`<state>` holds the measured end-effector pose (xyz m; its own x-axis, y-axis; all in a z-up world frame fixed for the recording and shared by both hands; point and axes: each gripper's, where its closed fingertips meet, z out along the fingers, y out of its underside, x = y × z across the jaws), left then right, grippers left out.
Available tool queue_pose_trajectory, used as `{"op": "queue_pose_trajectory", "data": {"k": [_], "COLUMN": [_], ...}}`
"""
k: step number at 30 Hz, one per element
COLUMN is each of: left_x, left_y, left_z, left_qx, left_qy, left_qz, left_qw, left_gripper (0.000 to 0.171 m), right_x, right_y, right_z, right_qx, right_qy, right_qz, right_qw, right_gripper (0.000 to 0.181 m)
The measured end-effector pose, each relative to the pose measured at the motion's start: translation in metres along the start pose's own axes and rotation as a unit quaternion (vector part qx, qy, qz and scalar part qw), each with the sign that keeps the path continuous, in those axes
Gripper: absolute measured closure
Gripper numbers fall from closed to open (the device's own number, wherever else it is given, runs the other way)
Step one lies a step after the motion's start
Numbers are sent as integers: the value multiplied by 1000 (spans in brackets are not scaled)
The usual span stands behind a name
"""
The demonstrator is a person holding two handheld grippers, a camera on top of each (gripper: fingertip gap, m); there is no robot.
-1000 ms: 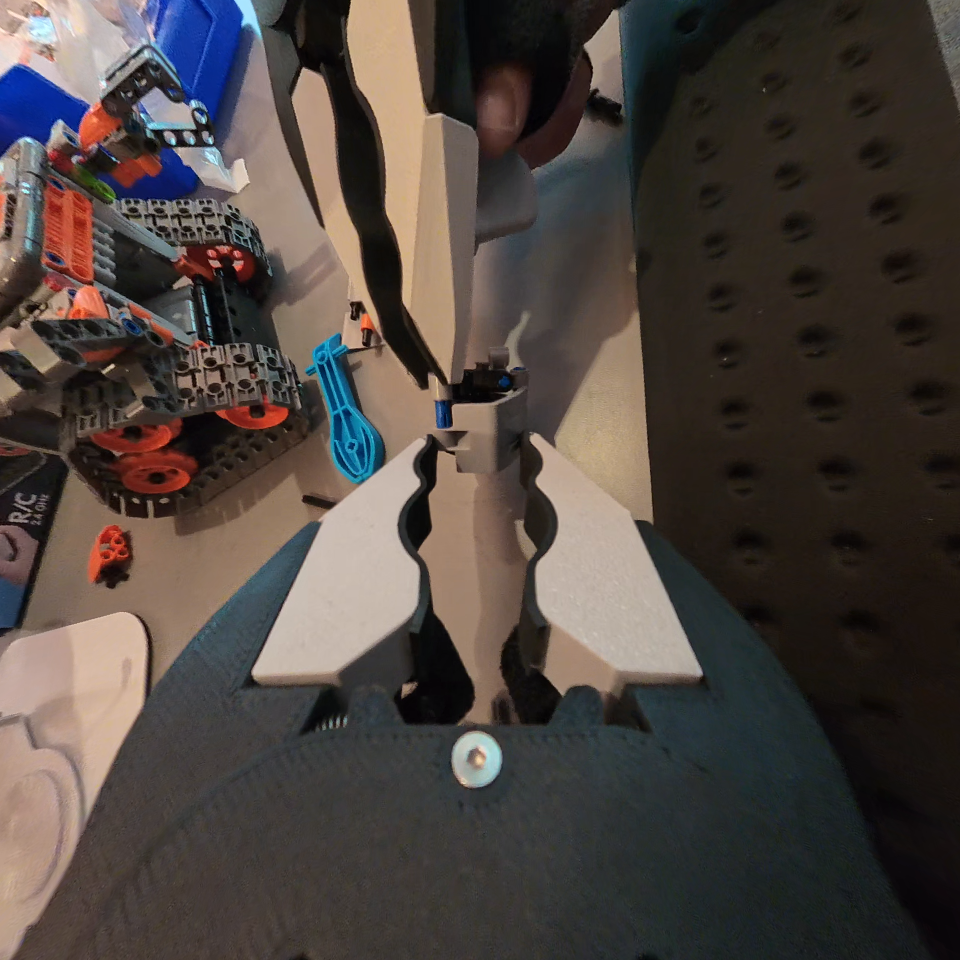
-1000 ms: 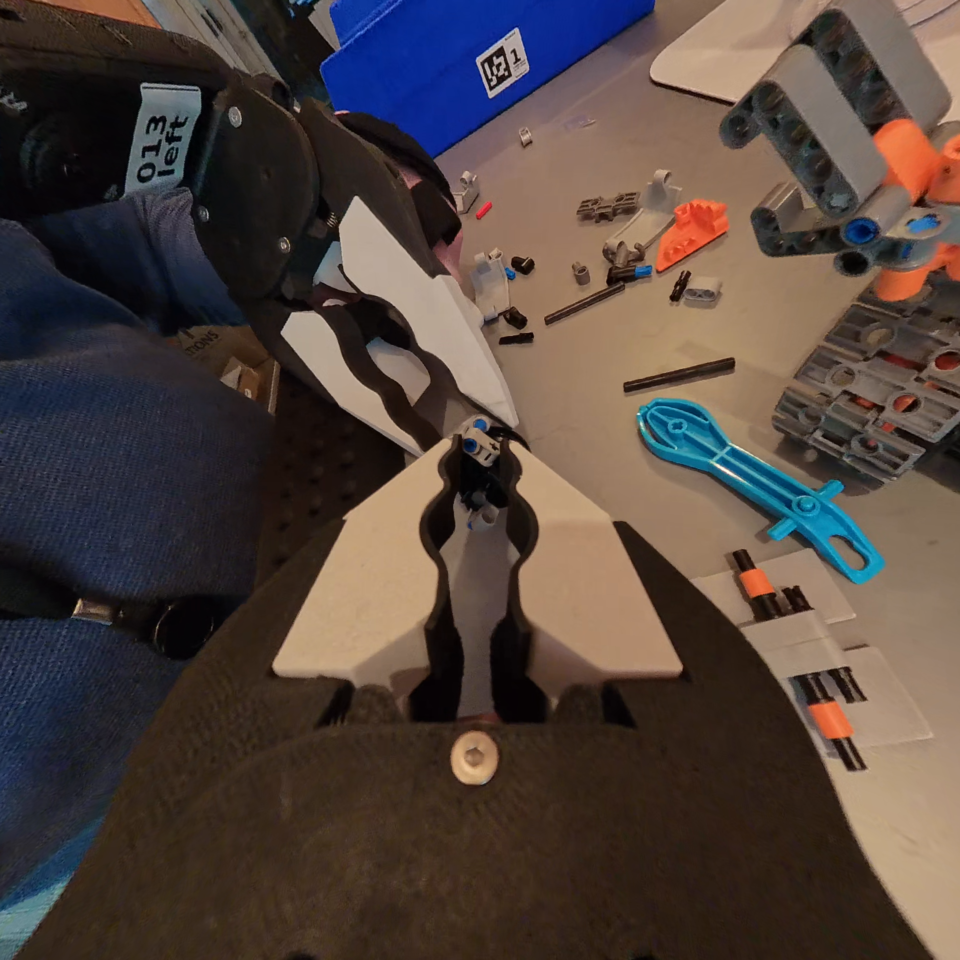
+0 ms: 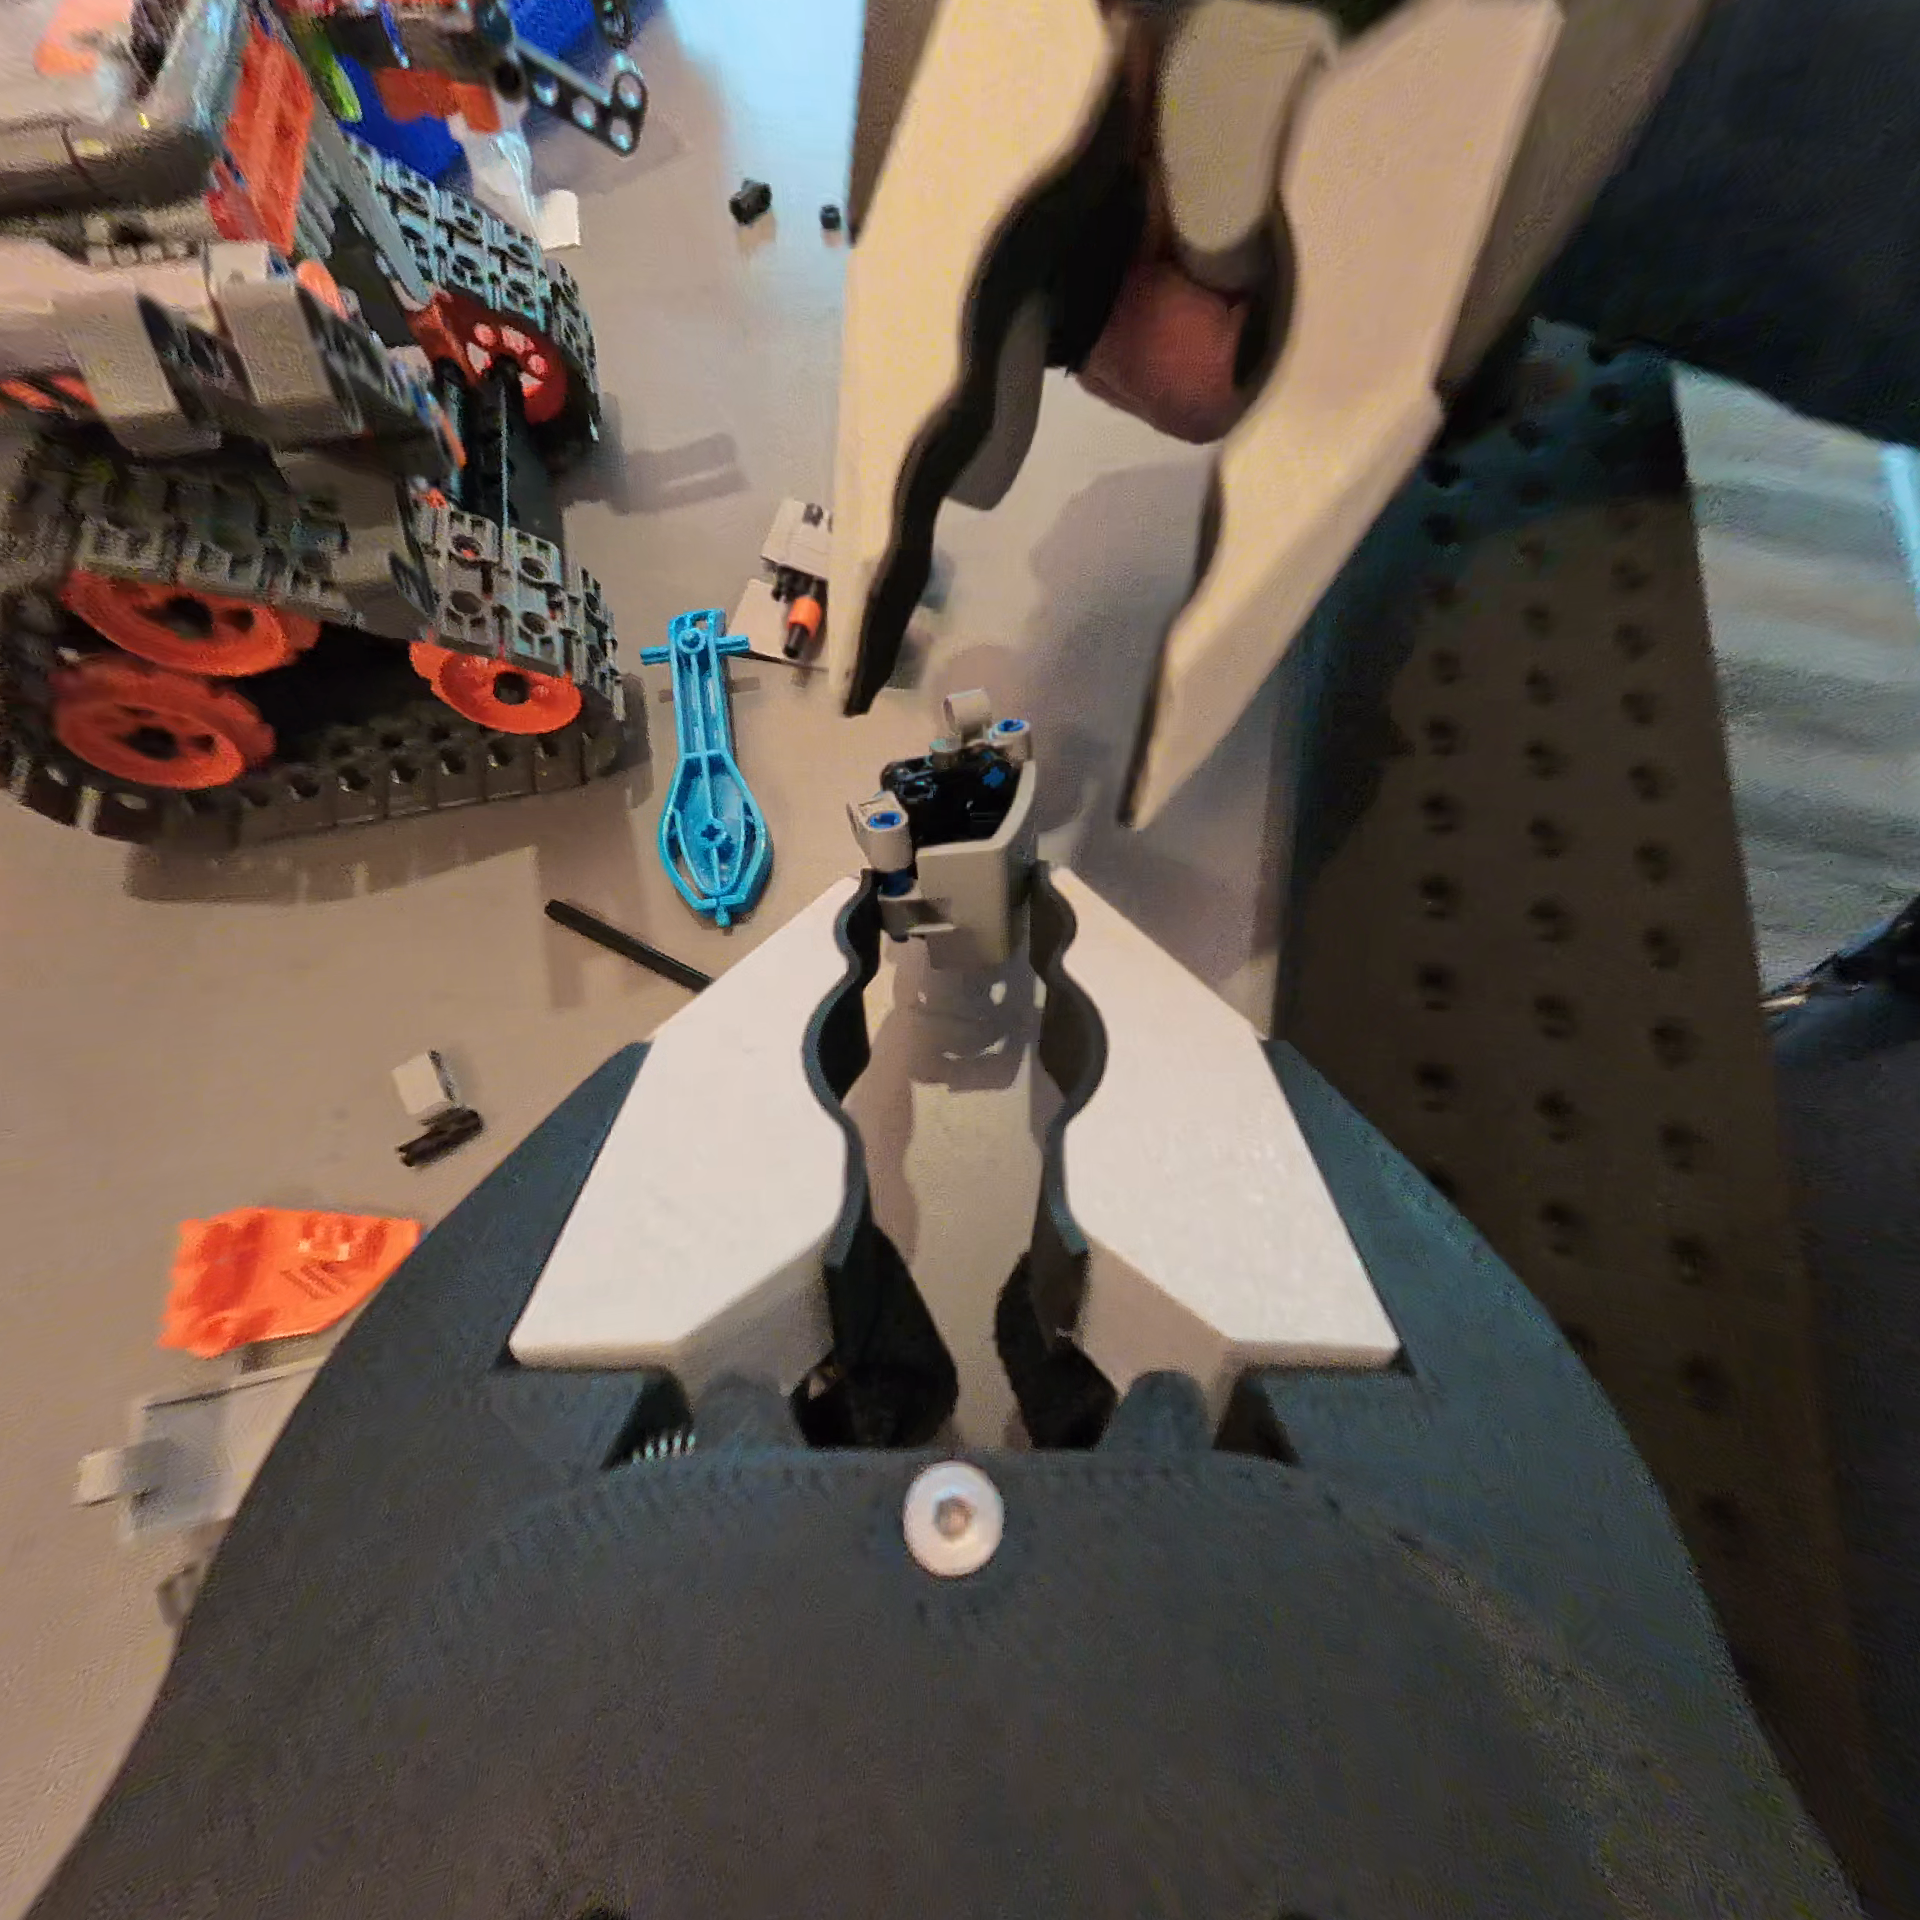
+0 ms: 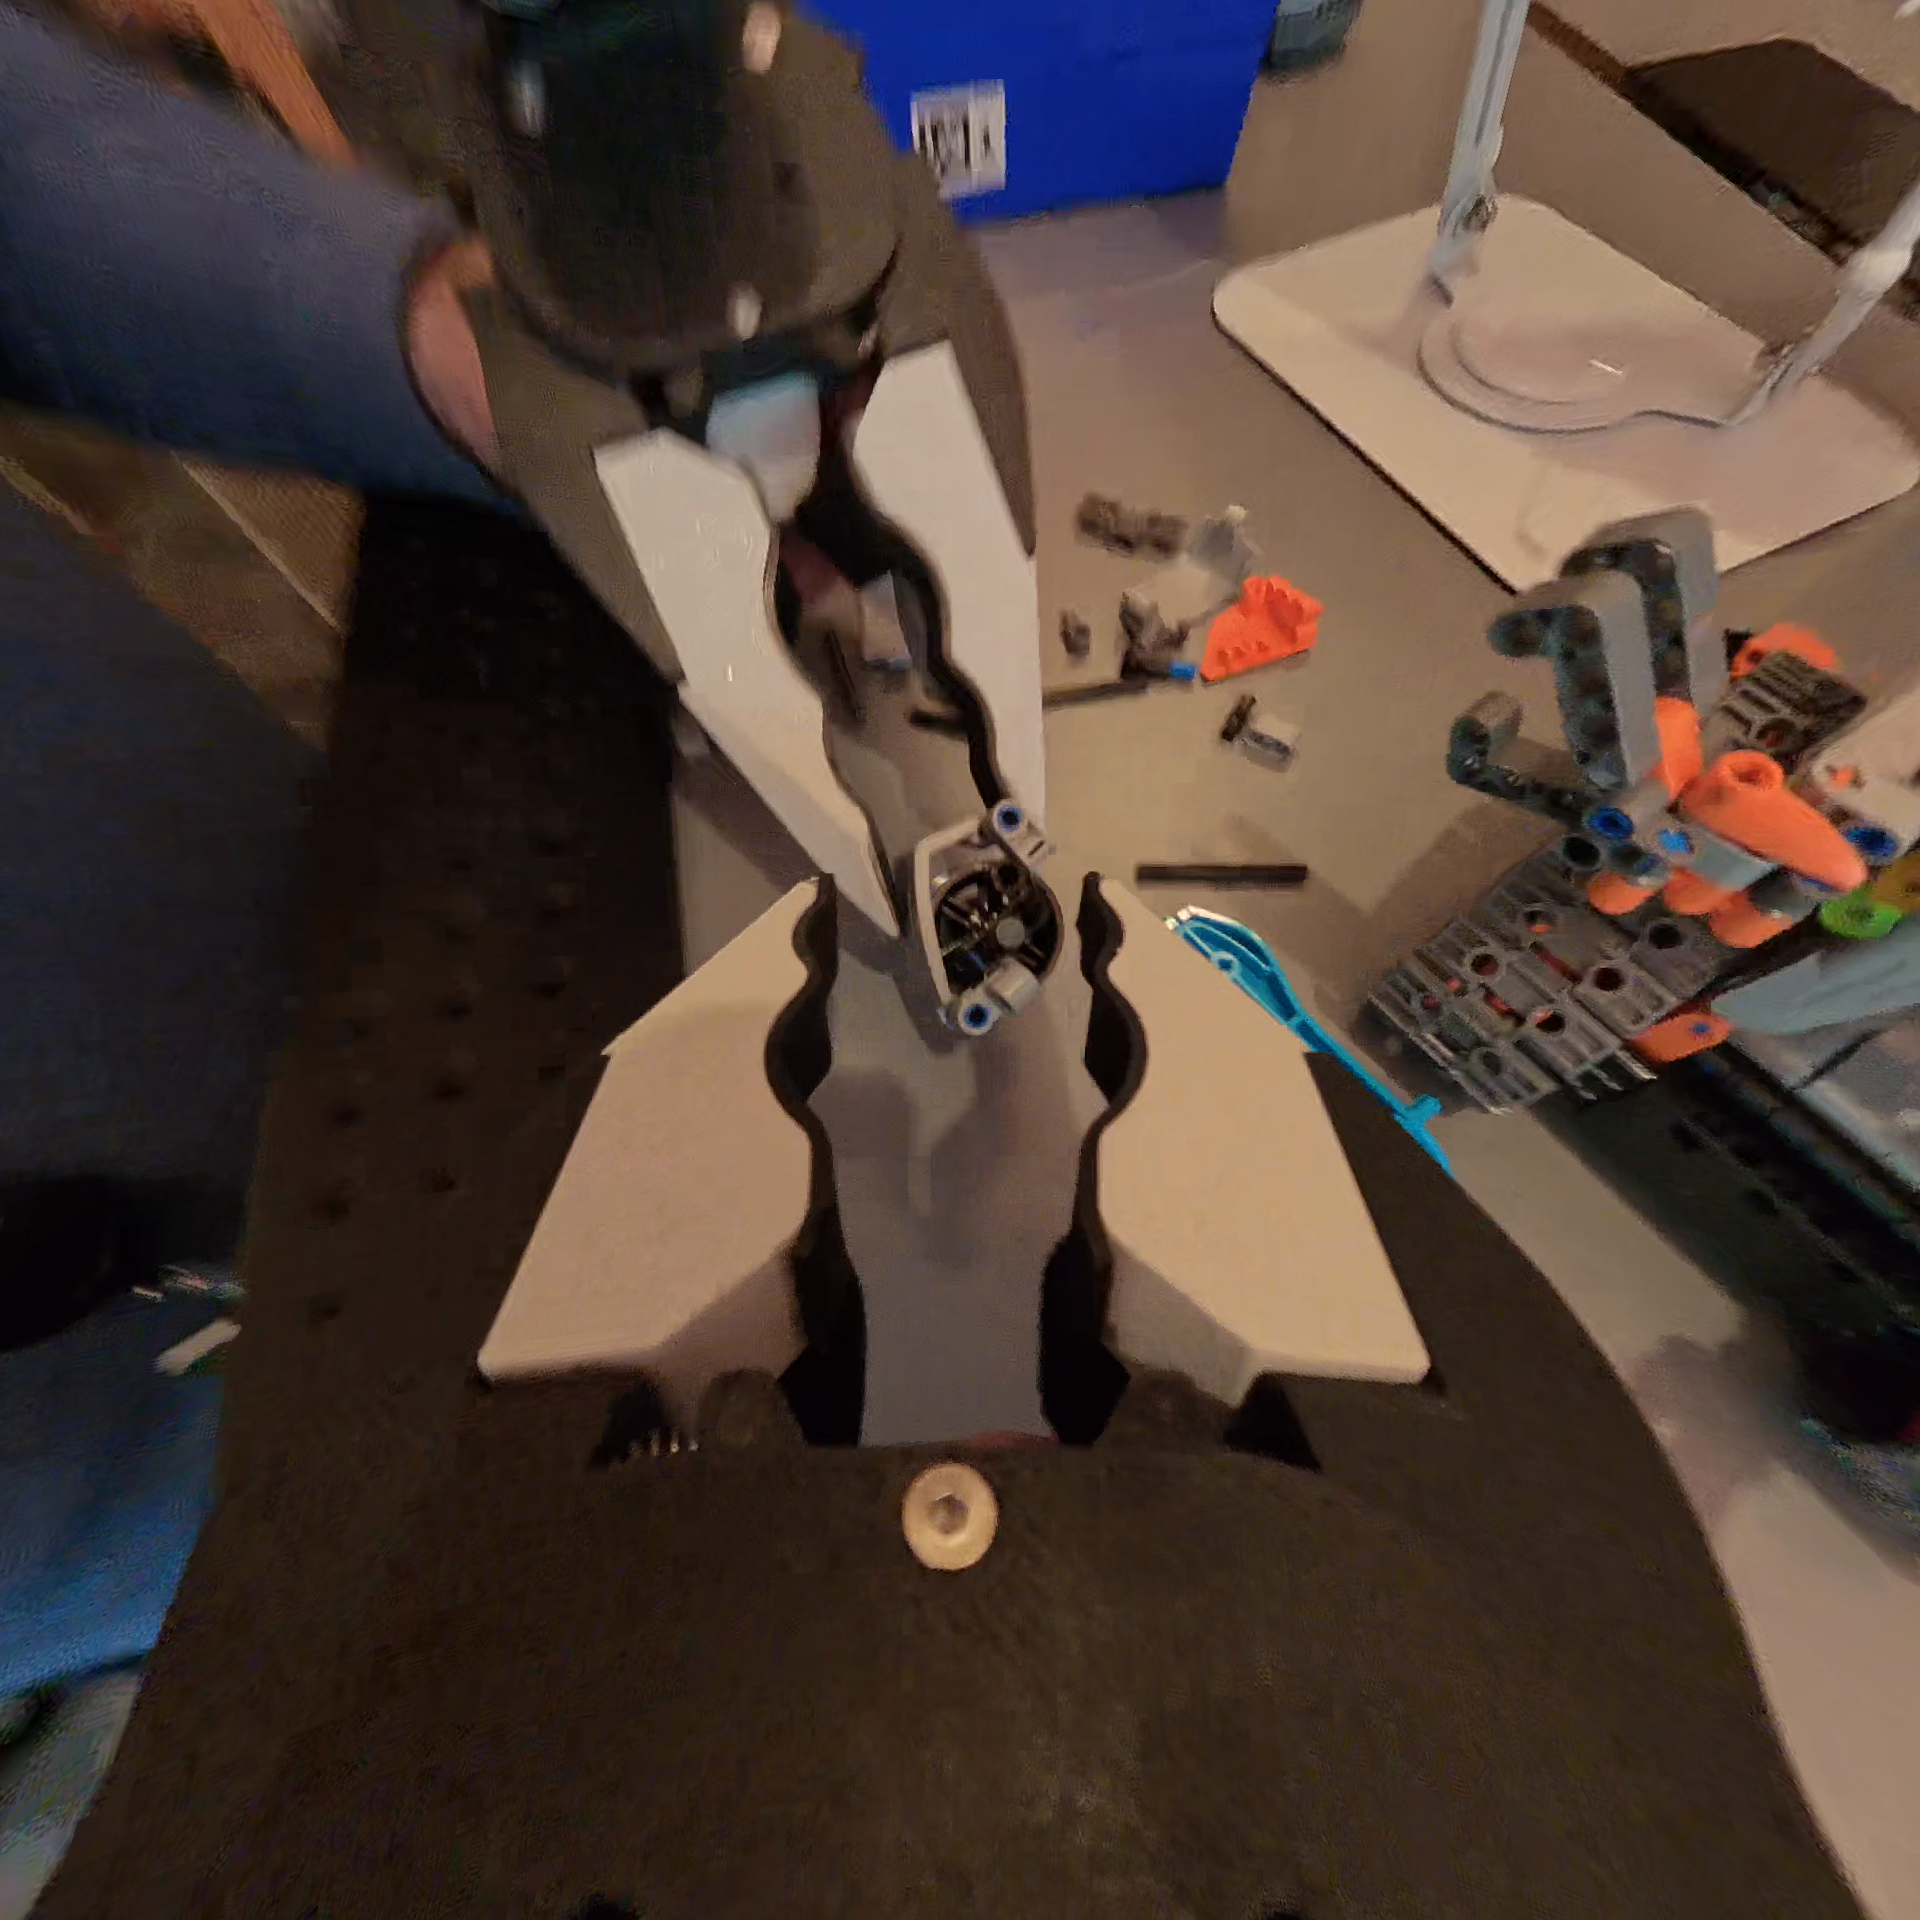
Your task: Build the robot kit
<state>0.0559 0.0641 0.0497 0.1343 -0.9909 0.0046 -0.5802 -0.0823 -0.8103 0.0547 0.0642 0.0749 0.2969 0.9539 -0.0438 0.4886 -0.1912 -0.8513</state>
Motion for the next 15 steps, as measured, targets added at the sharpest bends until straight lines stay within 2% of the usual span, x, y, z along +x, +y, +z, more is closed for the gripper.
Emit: {"op": "queue_pose_trajectory", "data": {"k": [1,4,7,9,11,13,15], "left_x": [1,6,7,8,13,16,16], "left_y": [-1,-7,-10,-14,-22,-29,-31], "left_z": [1,1,2,-1,-9,-19,-26], "left_qx": [2,25,42,62,85,102,92], "left_qy": [11,47,85,102,125,125,102], "left_qz": [-16,-71,-139,-152,-139,-83,-14], "left_qw": [1000,996,986,981,979,983,990], "left_gripper": [146,146,147,148,147,140,134], "right_x": [0,4,9,7,-1,-10,-19], "right_y": [6,17,25,23,17,9,10], "right_z": [4,14,16,15,12,6,0], "right_qx": [-28,-88,-116,-95,-52,-3,18], "right_qy": [26,86,117,104,62,4,-63], "right_qz": [-40,-133,-172,-149,-113,-77,-43], "right_qw": [998,983,971,979,990,997,997], "right_gripper": [132,136,141,141,141,141,141]}}
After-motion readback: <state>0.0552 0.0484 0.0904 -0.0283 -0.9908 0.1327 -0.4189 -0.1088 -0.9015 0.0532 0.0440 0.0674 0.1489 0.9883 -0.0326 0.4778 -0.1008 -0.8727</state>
